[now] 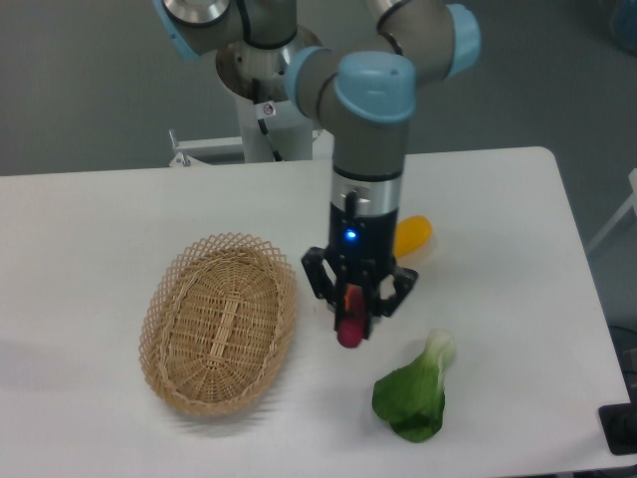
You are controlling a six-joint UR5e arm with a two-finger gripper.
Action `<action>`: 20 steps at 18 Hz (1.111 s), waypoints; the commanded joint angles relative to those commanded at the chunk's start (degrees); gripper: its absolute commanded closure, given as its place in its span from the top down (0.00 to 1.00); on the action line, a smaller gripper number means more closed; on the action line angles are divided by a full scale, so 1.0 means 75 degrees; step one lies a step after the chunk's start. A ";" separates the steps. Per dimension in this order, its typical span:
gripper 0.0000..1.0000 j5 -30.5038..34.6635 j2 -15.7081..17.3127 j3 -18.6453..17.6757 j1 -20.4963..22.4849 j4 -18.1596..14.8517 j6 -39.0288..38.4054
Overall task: Place the sweet potato in the basket
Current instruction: 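Carry the sweet potato over the wicker basket, then lower the sweet potato into the basket and open the gripper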
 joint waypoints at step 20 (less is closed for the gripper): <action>0.41 0.2417 -0.1664 -0.0342 -0.2756 0.0105 -0.1195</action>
